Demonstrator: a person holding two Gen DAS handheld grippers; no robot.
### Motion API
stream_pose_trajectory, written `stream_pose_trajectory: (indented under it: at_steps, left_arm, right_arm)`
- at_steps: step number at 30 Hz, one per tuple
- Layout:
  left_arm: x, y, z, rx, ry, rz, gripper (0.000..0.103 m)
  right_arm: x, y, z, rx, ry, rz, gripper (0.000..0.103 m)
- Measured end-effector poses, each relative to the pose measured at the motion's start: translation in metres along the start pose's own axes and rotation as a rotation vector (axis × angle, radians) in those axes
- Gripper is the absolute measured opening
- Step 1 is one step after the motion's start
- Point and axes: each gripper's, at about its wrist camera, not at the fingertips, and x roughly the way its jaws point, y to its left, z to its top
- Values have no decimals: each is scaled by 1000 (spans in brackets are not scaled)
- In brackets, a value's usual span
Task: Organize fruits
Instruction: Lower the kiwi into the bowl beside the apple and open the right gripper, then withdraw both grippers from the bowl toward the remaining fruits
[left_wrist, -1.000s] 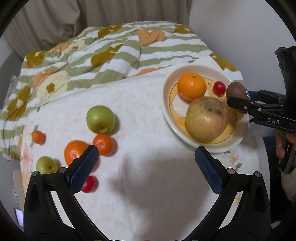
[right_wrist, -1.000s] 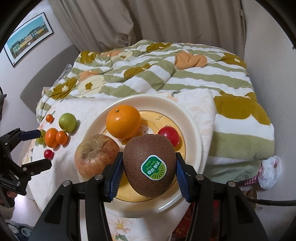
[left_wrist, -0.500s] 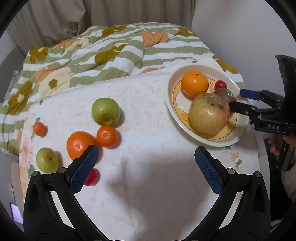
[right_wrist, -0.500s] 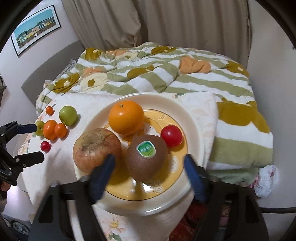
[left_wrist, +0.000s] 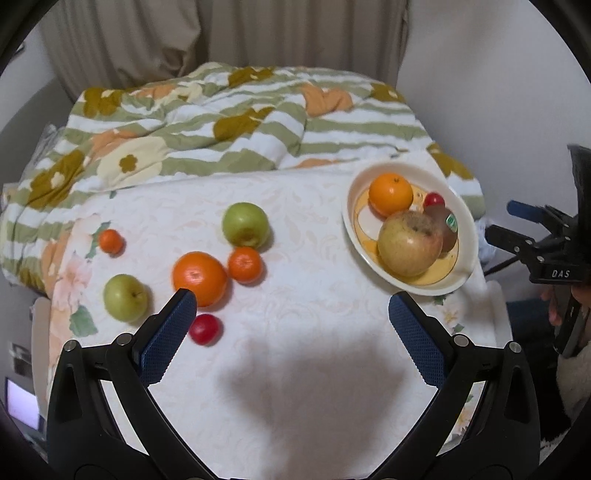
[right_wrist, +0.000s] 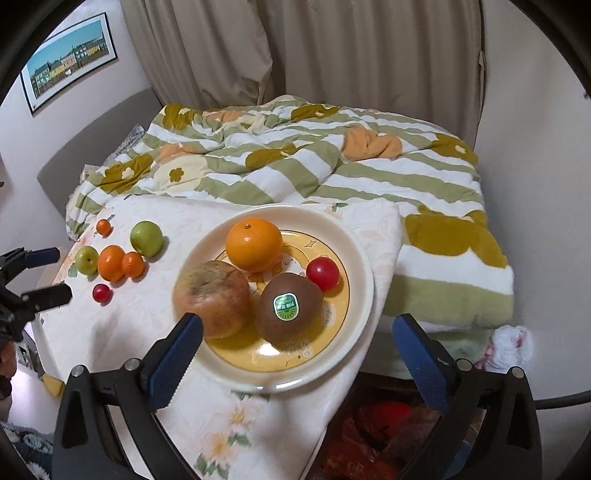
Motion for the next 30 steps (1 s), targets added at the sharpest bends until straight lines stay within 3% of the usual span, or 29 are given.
stream_pose_trajectory:
  at_steps: [9,14,21,30]
  left_arm:
    - [-48,54,-12,-53,-73,50,103]
    - [-64,97,-19,-67,-99,71,103]
    - [-67,163,-22,-36,-93,54,103]
    - [-44,221,-17,73,-54,-35,103]
  right_arm:
    - [-55,52,20,-23,-88,-51,103]
    - [-64,91,29,-5,-110,-78,103]
    - [-46,146,31,65,-83,-70,103]
    - [-6,217,23,156,-25,-77,103]
